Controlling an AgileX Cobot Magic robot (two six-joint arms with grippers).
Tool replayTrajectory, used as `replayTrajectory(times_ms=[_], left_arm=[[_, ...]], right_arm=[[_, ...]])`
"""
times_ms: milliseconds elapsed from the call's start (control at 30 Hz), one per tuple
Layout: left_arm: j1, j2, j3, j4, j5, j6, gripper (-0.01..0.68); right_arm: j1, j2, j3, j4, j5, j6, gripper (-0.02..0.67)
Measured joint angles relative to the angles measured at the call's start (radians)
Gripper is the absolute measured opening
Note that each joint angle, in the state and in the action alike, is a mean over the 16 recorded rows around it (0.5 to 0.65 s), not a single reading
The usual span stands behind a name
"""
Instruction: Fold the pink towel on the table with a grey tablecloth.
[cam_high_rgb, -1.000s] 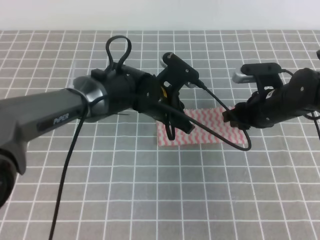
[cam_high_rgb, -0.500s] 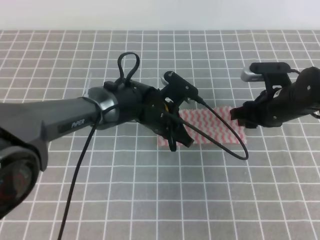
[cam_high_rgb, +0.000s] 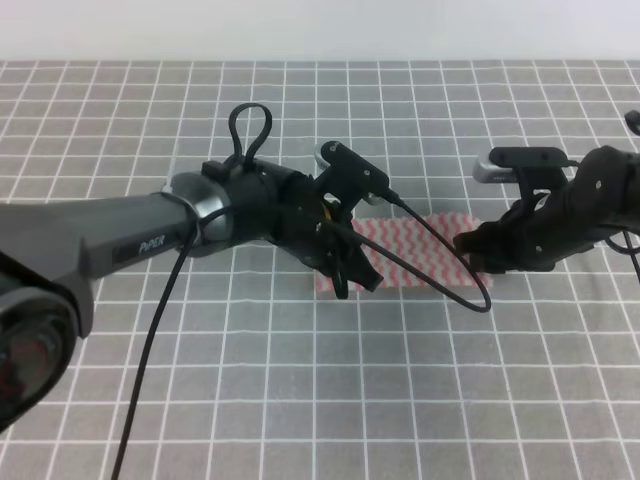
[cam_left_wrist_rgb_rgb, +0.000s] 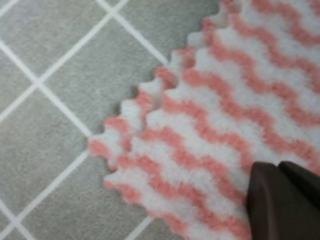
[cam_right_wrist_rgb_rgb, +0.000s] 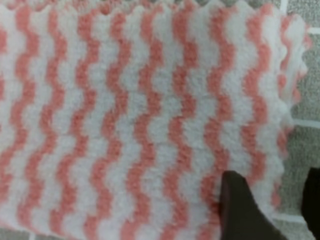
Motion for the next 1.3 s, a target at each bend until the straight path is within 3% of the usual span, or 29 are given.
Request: replayTrajectory(times_ms=[567, 1300], left_arm=[[0.008, 0.001, 0.000, -0.001, 0.001, -0.001, -0.002], [0.008, -0.005, 0.000, 0.000, -0.004, -0.001, -0.002]], right_arm=[[0.000, 0.007, -0.008, 0.019, -0.001, -0.004, 0.014], [0.011, -0.026, -0.076, 0.036, 0.059, -0.057, -0.015]])
